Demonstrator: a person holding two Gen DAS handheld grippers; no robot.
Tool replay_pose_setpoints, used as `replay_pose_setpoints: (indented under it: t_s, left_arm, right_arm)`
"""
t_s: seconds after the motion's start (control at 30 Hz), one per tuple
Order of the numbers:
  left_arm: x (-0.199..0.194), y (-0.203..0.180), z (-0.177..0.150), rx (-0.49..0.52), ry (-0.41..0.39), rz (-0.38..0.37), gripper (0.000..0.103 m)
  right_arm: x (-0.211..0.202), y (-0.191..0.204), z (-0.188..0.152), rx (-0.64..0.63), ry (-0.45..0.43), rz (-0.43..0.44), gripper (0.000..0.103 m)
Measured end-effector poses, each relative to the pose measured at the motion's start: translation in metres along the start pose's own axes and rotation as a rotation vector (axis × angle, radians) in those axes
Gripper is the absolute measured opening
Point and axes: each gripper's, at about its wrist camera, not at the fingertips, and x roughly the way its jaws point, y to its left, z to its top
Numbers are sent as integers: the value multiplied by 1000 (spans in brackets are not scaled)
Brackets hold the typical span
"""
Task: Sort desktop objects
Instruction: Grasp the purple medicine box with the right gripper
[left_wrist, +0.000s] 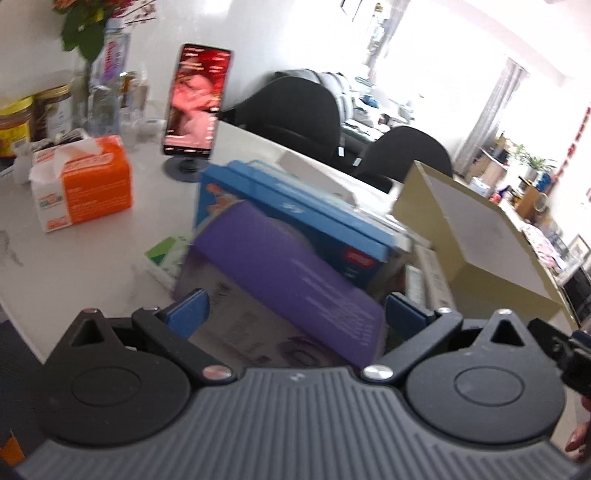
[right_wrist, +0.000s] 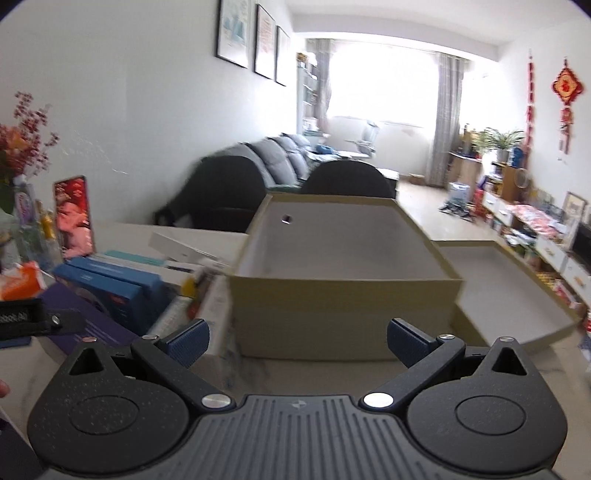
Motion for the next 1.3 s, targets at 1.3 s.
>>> replay_pose_setpoints:
  t_s: [1.3]
  left_arm:
    - [10, 96, 9, -190, -29, -227, 103]
  right_arm:
    - [80, 152, 38, -713, 280, 726, 84]
